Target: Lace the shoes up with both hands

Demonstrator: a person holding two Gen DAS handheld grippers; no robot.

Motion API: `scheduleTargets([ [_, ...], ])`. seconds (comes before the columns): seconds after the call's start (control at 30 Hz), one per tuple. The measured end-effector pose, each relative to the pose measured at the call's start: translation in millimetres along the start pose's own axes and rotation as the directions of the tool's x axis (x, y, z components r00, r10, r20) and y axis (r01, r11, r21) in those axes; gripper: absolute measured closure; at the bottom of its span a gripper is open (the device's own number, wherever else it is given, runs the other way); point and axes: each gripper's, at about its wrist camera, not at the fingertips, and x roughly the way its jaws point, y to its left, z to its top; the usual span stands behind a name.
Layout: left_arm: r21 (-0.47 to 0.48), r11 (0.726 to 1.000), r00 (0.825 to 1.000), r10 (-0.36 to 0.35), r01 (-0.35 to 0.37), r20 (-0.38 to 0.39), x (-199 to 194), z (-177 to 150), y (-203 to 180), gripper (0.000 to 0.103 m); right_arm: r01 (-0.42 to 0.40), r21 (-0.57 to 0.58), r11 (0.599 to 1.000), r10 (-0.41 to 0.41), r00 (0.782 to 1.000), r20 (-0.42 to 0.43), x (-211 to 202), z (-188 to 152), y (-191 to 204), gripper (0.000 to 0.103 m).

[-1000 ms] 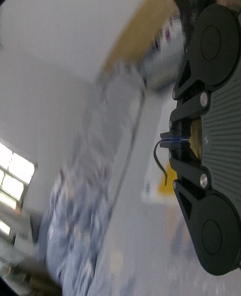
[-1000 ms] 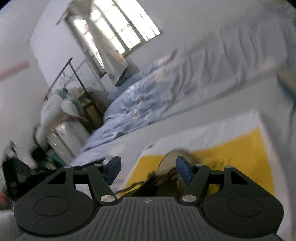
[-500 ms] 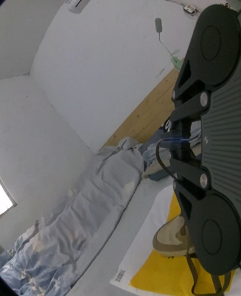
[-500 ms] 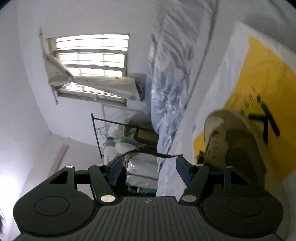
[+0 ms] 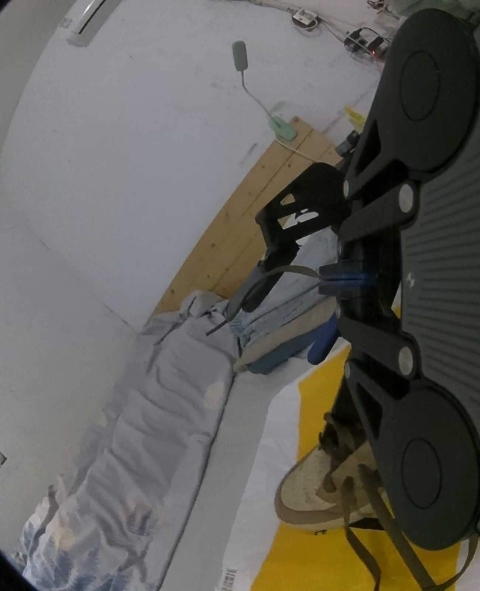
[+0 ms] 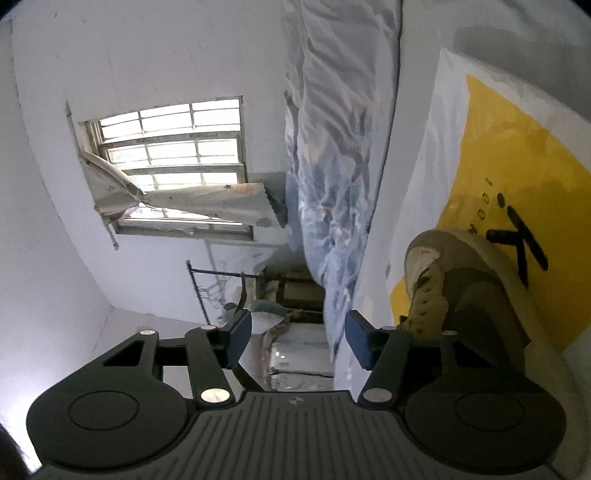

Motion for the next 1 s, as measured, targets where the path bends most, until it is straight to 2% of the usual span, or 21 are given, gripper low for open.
scheduleTargets([
  [0.13, -0.049, 0.999, 1.0, 0.016, -0.016, 0.004, -0.9, -1.2, 7.7, 0.103, 0.045, -0.003, 0.999, -0.045, 0.999, 0.013, -2.8, 0.1, -1.9, 0.043],
  [0.23, -0.101, 0.992, 0.997, 0.075, -0.076, -0.013, 1.1, -0.9, 18.8, 0.103, 0.072, 0.014, 0.997, -0.073, 0.997, 0.032, -5.1, 0.2, -5.5, 0.043],
  [0.33, -0.154, 0.982, 0.994, 0.106, -0.106, -0.009, -0.6, -1.3, 28.9, 0.103, 0.07, 0.044, 0.997, -0.072, 0.996, 0.046, -6.3, 0.3, -9.2, 0.043],
  [0.47, -0.223, 0.971, 0.995, 0.097, -0.091, 0.019, -5.6, -1.4, 36.6, 0.103, 0.041, 0.075, 0.996, -0.045, 0.997, 0.056, -6.8, 0.5, -11.6, 0.043],
  [0.63, -0.262, 0.96, 0.989, 0.121, -0.094, 0.09, -17.9, 1.7, 40.7, 0.103, 0.114, 0.085, 0.99, -0.121, 0.989, 0.087, -11.4, 3.2, -15.3, 0.043],
  [0.73, -0.281, 0.945, 0.984, 0.176, -0.169, 0.001, -9.6, 1.7, 48.0, 0.103, 0.176, 0.078, 0.981, -0.185, 0.974, 0.13, -17.2, 5.5, -15.9, 0.043],
  [0.8, -0.273, 0.932, 0.97, 0.223, -0.24, -0.092, -1.7, -1.3, 52.4, 0.103, 0.201, 0.079, 0.976, -0.21, 0.967, 0.142, -19.5, 7.1, -16.7, 0.043],
  [0.9, -0.266, 0.938, 0.975, 0.207, -0.222, -0.086, -5.1, 0.8, 50.1, 0.103, 0.229, 0.059, 0.972, -0.235, 0.961, 0.145, -20.0, 9.3, -15.4, 0.043],
  [1.0, -0.26, 0.947, 0.982, 0.183, -0.189, -0.048, -9.4, 1.5, 46.1, 0.103, 0.227, 0.004, 0.974, -0.226, 0.966, 0.123, -16.9, 9.7, -7.6, 0.043],
])
